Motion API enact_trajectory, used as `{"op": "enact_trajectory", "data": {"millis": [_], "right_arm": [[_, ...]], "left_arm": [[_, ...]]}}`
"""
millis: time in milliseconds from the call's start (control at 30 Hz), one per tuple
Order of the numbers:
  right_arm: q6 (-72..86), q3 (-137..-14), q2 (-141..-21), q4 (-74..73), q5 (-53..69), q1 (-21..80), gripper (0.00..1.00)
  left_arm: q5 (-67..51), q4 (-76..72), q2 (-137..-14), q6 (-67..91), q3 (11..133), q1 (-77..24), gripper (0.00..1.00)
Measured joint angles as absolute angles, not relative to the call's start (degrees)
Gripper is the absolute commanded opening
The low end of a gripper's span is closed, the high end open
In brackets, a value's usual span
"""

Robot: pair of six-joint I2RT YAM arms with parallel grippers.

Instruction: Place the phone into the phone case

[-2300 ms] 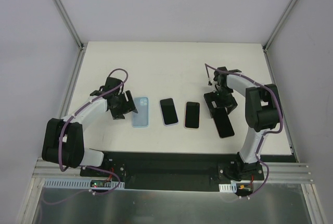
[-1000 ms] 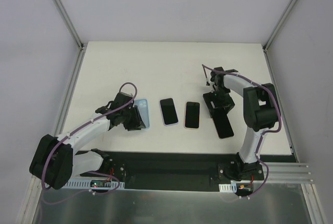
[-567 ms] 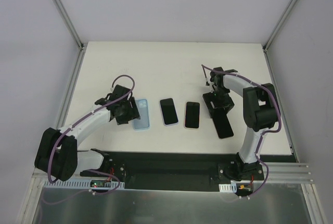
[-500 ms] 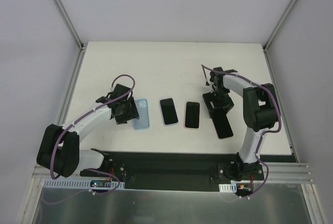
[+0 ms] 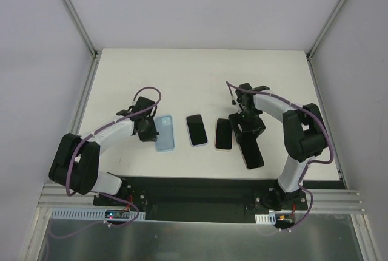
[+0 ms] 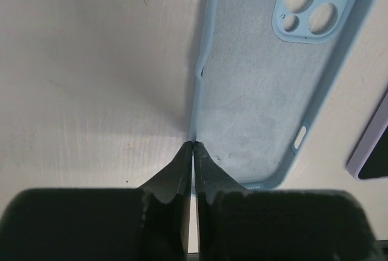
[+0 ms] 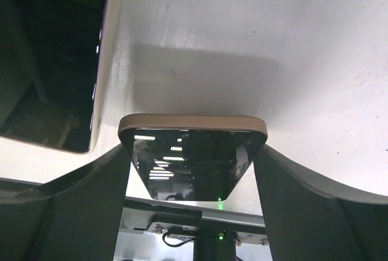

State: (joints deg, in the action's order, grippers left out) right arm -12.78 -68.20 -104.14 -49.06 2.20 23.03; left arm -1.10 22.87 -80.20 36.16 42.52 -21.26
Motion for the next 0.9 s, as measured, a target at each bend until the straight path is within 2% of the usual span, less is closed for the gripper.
{"op": "enact_trajectory", "data": {"millis": [100, 167, 200, 267, 333, 467, 667, 900], "right_arm": [[-12.1, -68.0, -103.0, -49.3, 2.2, 23.2, 0.52], [-11.8, -68.0, -101.9, -49.4, 2.3, 23.4, 0.51], [-11.7, -68.0, -101.3, -49.4, 2.3, 23.6, 0.51], [-11.3, -68.0, -100.0, -49.5, 2.4, 24.0, 0.5], [-11.1, -68.0, -99.1, -49.8, 2.5, 24.3, 0.49], [-10.8, -68.0, -97.3, -50.2, 3.5, 24.9, 0.48], [-9.5, -66.5, -94.9, -49.5, 6.7, 25.4, 0.45], [-7.1, -63.9, -94.5, -47.9, 12.5, 25.4, 0.44]], "left_arm": [[-2.2, 20.8, -78.8, 36.5, 40.5, -20.9, 0.02], [-3.0, 19.6, -77.3, 36.7, 39.1, -20.9, 0.17], [-3.8, 19.2, -76.7, 36.9, 38.5, -21.0, 0.4], [-5.3, 18.9, -75.5, 36.8, 37.6, -21.0, 0.55], [-6.2, 19.2, -73.9, 37.0, 36.9, -21.1, 0.61], [-7.2, 19.6, -68.2, 36.2, 36.7, -21.1, 0.64], [-11.8, 14.5, -57.3, 33.4, 34.6, -23.0, 0.6], [-15.0, -1.2, -54.4, 34.7, 26.8, -36.8, 0.62]]}}
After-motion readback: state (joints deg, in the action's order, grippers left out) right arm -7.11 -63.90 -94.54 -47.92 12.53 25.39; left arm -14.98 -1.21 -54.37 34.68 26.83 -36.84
